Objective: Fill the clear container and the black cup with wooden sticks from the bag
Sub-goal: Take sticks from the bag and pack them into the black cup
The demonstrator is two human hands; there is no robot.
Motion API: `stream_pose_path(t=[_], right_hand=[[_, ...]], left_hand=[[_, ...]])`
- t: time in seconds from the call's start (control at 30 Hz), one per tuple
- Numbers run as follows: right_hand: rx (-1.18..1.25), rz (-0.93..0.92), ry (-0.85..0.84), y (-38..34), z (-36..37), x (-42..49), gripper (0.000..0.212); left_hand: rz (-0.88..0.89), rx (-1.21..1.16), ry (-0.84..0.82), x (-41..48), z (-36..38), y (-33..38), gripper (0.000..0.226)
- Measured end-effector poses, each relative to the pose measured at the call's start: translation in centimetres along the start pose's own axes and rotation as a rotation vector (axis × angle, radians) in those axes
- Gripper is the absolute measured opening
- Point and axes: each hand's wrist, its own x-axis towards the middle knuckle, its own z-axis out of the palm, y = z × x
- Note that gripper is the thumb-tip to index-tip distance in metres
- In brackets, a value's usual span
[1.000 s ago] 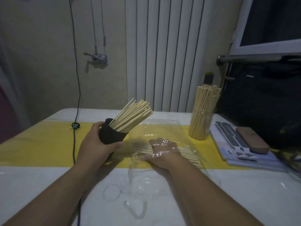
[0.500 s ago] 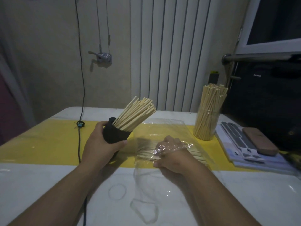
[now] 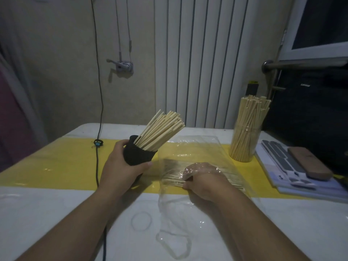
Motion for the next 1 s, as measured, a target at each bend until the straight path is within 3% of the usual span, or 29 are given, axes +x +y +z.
stream_pose_path(t=[0.23, 0.57, 0.8, 1.0], right_hand=[[-0.029, -0.021, -0.05, 0.0, 0.5, 0.4, 0.025], [-0.255, -0.021, -0.163, -0.9, 0.7, 0.6, 0.039], [-0.219, -0.023, -0.105, -1.3, 0.3, 0.5, 0.025], [-0.314, -0.022, -0.083, -1.5, 0.1, 0.7, 0.024]], left_hand=[[0.003, 0.001, -0.004, -0.1, 0.1, -0.1, 0.076], [-0.01, -0.004, -0.008, -0.1, 0.1, -0.1, 0.078], [-0.004, -0.013, -0.01, 0.0, 0.1, -0.4, 0.078], [0.004, -0.02, -0.001, -0.1, 0.0, 0.0, 0.075]])
